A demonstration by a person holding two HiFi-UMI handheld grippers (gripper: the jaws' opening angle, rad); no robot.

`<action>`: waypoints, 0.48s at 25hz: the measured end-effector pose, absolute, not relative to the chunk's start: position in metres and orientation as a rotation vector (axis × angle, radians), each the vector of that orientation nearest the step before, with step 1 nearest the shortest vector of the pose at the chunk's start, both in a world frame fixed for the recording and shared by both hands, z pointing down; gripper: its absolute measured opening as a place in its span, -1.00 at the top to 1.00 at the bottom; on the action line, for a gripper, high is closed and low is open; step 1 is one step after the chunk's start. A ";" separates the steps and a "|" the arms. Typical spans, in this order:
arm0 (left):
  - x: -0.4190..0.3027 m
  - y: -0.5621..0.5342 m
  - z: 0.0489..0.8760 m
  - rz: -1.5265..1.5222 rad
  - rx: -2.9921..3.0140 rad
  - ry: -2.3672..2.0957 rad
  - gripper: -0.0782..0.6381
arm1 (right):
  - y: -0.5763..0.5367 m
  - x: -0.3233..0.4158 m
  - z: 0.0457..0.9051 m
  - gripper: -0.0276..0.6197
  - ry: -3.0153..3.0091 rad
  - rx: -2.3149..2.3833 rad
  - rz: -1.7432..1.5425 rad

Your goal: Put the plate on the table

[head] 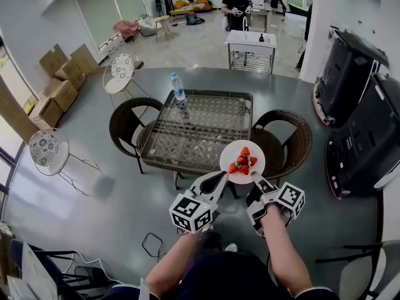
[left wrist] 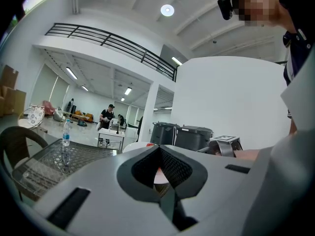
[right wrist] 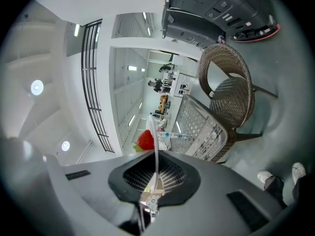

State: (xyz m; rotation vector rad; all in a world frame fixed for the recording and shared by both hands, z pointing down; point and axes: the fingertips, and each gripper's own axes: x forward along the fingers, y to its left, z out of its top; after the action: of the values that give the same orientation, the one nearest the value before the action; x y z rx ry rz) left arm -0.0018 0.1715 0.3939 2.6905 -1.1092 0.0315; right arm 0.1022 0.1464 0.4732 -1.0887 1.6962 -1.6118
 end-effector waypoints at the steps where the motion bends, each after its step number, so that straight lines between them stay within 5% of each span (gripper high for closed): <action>1: -0.002 0.169 0.394 0.033 2.690 -1.110 0.76 | 0.143 0.103 0.473 0.87 1.696 -1.087 -1.611; 12: -0.005 0.125 0.405 0.039 2.674 -1.097 0.76 | 0.103 0.103 0.481 0.87 1.686 -1.099 -1.614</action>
State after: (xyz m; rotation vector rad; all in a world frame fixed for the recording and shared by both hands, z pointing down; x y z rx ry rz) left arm -0.0047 0.1255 0.4055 2.6736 -1.0974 0.0392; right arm 0.1031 0.1026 0.4813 -1.0993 1.6856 -1.6136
